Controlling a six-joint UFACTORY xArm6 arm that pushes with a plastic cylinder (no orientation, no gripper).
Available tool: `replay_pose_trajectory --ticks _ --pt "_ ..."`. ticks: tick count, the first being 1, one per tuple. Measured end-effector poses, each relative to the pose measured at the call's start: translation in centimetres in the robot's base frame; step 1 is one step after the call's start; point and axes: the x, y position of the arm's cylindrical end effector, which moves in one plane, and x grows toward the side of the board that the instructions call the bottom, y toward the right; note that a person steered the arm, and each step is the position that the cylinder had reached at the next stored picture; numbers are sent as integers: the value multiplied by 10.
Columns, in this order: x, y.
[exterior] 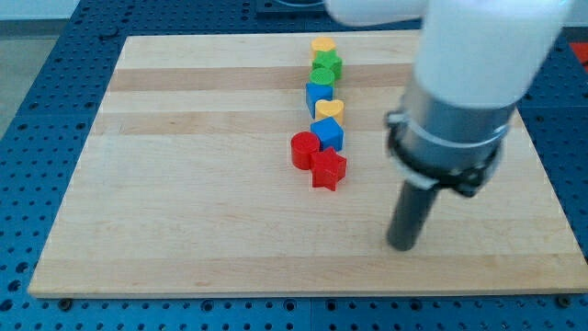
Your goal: Push the red circle along with the red star down a bit
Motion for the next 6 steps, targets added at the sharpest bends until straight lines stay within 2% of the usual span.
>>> replay_pose_trajectory --ticks 1,2,3,4,5,6 --pt "-3 -82" --pt "-29 -151" --pt "-78 -191" --pt "-135 -207" --pt "-156 -194" --pt "-156 -171"
